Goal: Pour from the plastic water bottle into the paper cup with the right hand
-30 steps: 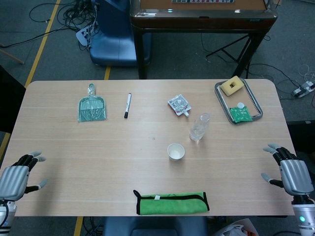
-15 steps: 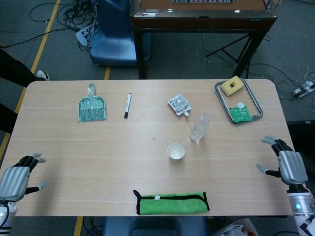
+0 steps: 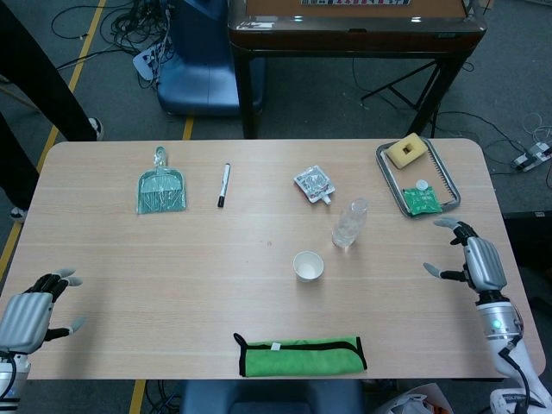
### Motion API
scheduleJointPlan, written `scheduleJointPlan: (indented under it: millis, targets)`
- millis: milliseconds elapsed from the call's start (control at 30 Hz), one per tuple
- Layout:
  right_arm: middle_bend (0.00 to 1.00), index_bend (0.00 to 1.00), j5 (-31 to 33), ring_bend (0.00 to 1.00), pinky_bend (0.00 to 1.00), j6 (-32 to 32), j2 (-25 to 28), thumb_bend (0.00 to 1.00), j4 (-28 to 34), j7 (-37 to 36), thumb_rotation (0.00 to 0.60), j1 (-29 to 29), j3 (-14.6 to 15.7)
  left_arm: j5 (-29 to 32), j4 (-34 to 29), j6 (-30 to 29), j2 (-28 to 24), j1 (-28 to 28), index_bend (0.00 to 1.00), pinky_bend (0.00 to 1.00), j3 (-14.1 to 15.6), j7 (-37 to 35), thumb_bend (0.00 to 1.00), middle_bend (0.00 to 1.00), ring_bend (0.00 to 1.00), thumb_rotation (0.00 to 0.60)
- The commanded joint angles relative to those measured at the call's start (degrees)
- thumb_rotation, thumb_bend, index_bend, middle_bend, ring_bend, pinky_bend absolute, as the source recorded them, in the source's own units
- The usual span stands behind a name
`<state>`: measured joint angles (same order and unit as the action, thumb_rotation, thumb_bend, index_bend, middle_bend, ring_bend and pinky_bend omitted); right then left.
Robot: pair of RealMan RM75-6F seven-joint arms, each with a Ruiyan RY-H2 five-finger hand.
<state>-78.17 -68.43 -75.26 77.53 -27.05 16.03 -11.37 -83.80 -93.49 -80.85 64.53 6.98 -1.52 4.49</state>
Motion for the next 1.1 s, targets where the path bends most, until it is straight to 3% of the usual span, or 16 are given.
scheduleJointPlan:
  millis: [33,367,1100]
  targets:
    - [0.19,0.25,0.3,0.17,0.38,3.0,-2.8,0.00,-4.2,-4.8,0.600,2.9,-1.4,0.1,-0.1,0.0,-0.1,0.0,0.34,0.47,0.0,-0.2,0.15,0.22,0.22,0.600]
    - [0.19,0.25,0.2,0.17,0.38,8.0,-7.4,0.00,-11.4,-9.6,0.600,8.8,-2.9,0.6,-0.1,0.2,-0.4,-0.1,0.34,0.47,0.0,-0.8,0.15,0.23,0.22,0.600]
    - [0.19,0.25,-2.5,0.15,0.33,15.0,-15.3,0.00,-23.6,-19.4,0.600,17.3,-1.1,1.9,-0.9,0.0,-1.7,-0.6,0.34,0.47,-0.5,-1.8,0.15,0.23,0.23,0.600]
